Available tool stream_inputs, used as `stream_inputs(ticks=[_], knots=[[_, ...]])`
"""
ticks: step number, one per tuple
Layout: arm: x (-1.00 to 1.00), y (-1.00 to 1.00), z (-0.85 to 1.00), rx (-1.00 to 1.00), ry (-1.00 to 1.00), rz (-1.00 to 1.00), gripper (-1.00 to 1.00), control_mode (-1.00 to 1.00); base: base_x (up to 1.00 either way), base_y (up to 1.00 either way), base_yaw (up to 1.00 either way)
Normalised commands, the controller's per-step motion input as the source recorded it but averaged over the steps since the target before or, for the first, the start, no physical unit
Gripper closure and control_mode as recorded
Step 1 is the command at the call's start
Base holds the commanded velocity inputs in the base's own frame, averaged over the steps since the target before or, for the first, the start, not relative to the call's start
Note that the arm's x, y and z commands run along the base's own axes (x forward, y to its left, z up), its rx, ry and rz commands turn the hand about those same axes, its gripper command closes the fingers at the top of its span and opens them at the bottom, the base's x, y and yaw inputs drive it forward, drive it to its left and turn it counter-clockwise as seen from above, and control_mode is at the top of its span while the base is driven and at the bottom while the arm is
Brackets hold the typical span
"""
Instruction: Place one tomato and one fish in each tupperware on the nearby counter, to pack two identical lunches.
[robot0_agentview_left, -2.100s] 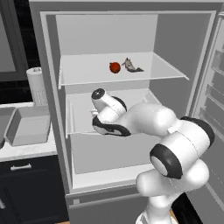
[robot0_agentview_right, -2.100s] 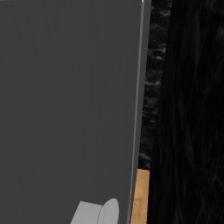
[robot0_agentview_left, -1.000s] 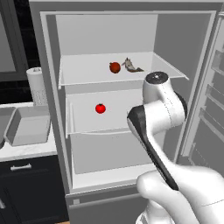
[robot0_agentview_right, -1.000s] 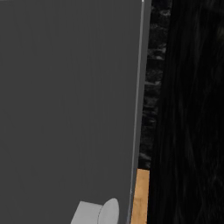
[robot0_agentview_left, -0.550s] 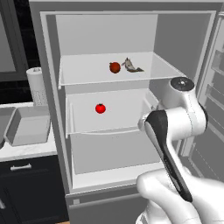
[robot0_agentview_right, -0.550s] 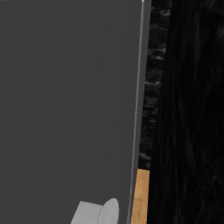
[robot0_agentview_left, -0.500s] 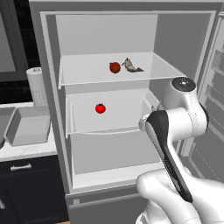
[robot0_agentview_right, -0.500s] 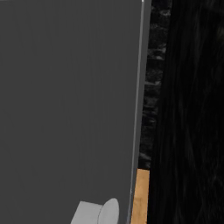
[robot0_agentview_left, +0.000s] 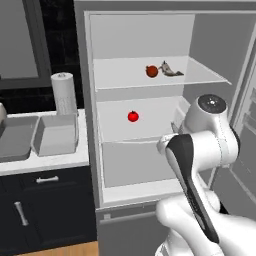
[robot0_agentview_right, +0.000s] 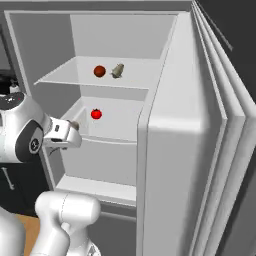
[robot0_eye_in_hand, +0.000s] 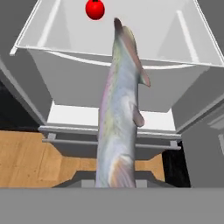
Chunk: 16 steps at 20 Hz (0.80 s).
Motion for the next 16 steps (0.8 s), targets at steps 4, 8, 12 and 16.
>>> stream_inputs(ticks=[4, 8, 12, 16], knots=[[0.00, 0.00, 0.00, 0.00, 0.00, 0.00, 1.00, 1.00, -0.31, 1.00, 0.03], [0.00, 0.00, 0.00, 0.00, 0.00, 0.00, 1.00, 1.00, -0.23, 0.98, 0.03], [0.00, 0.00, 0.00, 0.00, 0.00, 0.00, 1.00, 1.00, -0.11, 0.89, 0.02], [0.00, 0.00, 0.00, 0.00, 0.00, 0.00, 1.00, 1.00, 0.12, 0.50, 0.04]])
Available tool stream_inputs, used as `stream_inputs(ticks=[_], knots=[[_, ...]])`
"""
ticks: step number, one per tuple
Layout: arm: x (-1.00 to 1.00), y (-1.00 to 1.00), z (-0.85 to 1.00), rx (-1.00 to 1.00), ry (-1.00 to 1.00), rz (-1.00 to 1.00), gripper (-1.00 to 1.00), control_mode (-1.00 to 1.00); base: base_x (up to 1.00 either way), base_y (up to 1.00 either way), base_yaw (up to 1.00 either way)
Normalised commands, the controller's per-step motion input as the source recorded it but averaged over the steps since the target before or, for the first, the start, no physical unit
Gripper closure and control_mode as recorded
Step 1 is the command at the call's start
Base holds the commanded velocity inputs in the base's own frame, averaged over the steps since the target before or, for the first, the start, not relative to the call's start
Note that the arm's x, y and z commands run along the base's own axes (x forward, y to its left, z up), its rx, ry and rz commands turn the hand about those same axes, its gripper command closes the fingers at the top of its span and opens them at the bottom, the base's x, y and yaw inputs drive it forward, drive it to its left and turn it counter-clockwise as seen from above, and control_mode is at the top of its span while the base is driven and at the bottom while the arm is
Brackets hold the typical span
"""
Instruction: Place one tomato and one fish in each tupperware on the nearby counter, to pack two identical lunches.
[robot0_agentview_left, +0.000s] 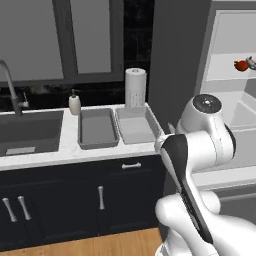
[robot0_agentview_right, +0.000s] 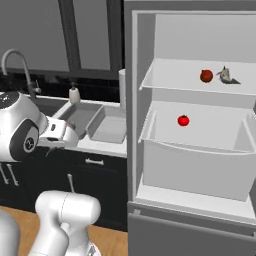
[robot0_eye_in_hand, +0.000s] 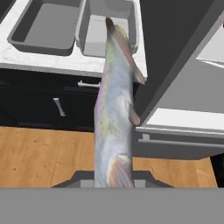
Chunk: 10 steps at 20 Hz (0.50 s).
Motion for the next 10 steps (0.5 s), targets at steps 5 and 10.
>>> stream_inputs(ticks=[5, 10], knots=[[0.00, 0.00, 0.00, 0.00, 0.00, 0.00, 1.00, 1.00, 0.46, 0.24, 0.01], [0.00, 0.00, 0.00, 0.00, 0.00, 0.00, 1.00, 1.00, 0.56, 0.58, 0.00]])
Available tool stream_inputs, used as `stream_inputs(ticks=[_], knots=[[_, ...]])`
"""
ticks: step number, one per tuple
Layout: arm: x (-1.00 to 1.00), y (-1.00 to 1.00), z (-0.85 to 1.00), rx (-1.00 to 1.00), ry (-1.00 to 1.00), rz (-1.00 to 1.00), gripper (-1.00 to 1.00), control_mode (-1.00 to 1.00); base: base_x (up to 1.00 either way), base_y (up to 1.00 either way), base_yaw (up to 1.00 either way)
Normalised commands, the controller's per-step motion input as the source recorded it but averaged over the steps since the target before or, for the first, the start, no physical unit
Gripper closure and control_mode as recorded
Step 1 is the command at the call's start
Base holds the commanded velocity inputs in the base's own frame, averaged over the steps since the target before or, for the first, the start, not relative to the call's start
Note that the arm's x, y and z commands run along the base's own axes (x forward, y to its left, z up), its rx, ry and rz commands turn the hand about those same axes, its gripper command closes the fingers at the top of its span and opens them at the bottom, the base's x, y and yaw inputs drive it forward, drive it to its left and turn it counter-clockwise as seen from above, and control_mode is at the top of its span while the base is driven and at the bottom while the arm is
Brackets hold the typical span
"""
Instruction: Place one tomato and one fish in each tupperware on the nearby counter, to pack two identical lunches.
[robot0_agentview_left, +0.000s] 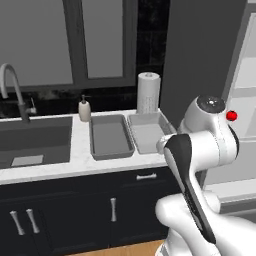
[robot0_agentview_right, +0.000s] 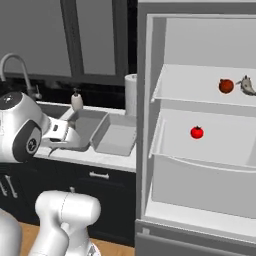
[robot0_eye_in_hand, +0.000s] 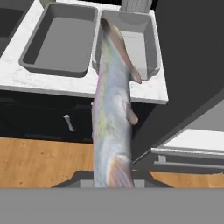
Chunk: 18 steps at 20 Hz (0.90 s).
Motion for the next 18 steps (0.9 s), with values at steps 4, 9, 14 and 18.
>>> stream_inputs(ticks=[4, 9, 14, 18], knots=[[0.00, 0.00, 0.00, 0.00, 0.00, 0.00, 1.00, 1.00, 0.40, 0.71, 0.00], [0.00, 0.00, 0.00, 0.00, 0.00, 0.00, 1.00, 1.00, 0.62, 0.40, 0.00], [0.17, 0.01, 0.00, 0.00, 0.00, 0.00, 1.00, -1.00, 0.56, 0.05, 0.00], [0.76, 0.26, -0.07, 0.00, 0.02, 0.00, 1.00, -1.00, 0.00, 0.00, 0.00]])
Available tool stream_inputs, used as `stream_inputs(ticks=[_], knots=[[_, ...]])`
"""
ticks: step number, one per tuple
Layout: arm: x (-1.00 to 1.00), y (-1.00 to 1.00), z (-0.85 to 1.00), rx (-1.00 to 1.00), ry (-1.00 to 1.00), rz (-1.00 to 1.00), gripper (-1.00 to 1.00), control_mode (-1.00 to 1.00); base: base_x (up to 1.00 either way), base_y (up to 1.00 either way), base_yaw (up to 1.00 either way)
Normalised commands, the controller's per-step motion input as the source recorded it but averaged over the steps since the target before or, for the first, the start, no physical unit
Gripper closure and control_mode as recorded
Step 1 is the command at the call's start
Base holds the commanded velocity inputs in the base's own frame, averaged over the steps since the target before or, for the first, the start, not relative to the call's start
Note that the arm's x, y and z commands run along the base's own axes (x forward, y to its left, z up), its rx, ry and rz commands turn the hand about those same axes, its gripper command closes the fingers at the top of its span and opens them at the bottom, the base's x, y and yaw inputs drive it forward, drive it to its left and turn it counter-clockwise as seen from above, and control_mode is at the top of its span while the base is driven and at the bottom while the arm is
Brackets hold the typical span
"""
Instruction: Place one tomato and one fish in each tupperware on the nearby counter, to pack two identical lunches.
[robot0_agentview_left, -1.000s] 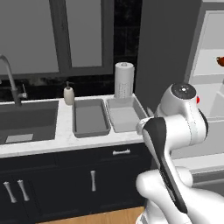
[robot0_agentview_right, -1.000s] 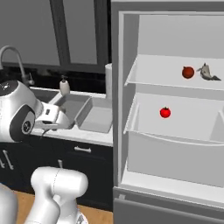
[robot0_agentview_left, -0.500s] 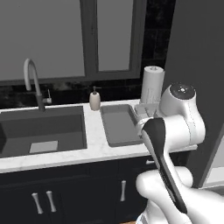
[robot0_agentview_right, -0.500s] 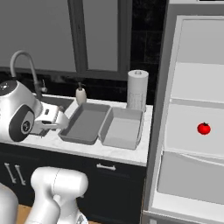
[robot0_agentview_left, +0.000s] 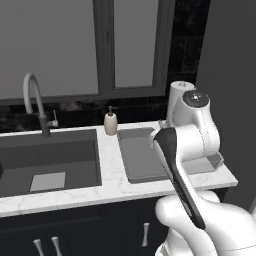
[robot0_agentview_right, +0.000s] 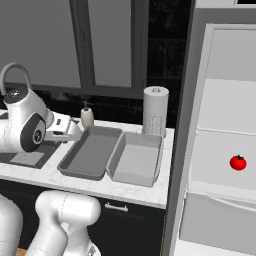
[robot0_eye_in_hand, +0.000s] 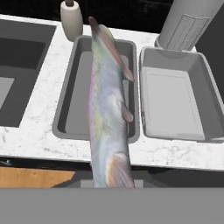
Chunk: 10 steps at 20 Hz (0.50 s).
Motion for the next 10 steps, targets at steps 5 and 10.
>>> stream_inputs(ticks=[5, 10], knots=[[0.74, 0.29, -0.34, 0.00, 0.12, 0.00, 1.00, -1.00, 0.00, 0.00, 0.00], [0.62, 0.07, -0.43, 0.01, 0.18, 0.02, 1.00, -1.00, 0.00, 0.00, 0.00]])
